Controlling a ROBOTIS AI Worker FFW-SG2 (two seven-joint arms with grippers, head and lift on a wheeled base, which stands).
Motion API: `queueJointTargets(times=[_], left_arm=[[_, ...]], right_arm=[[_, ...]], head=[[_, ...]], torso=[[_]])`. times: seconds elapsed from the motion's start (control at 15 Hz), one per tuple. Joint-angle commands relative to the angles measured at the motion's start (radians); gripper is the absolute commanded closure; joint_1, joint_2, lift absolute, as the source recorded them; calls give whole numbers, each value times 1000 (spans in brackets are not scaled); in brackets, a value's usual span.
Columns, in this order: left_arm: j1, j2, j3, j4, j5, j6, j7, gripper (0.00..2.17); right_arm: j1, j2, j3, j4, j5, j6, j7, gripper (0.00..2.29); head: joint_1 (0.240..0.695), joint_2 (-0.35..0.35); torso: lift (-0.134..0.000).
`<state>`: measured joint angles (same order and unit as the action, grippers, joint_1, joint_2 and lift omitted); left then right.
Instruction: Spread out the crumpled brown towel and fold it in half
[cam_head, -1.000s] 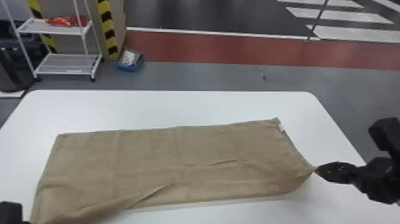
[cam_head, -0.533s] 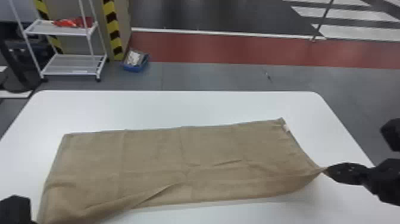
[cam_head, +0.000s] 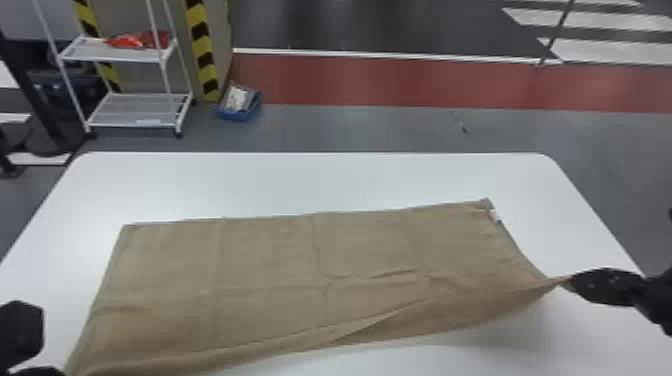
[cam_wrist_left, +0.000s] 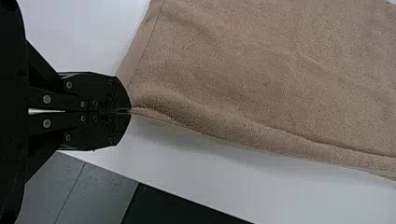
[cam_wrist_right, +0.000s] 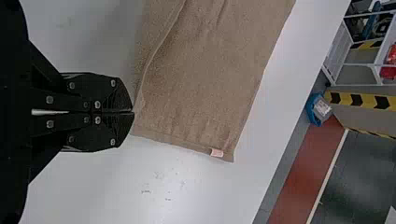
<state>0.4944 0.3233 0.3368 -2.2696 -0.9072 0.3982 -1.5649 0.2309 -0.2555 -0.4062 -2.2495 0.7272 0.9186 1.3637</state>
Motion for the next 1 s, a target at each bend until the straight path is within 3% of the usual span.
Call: queueJointTargets(times=[0.0,0.33,0.67,0.93], left_arm=[[-59,22,8,-36,-1,0,-16,1460],[-237,56,-65,-27,-30,12,-16,1457],[-448,63,-225,174,-98,49,-16,1457],[-582,62,-300,344,-139,49,-16,1457]], right_arm=[[-41,-14,0,15,-2,38,3,1652],[-171,-56,26,96,3,194,3,1652],[-317,-96,106,238,34,305,3,1652],[-453,-99,168,338,55,382,3,1652]], head=[[695,-74],[695,-90],[695,-123],[695,-127]], torso=[[-125],[-125],[-125],[-125]])
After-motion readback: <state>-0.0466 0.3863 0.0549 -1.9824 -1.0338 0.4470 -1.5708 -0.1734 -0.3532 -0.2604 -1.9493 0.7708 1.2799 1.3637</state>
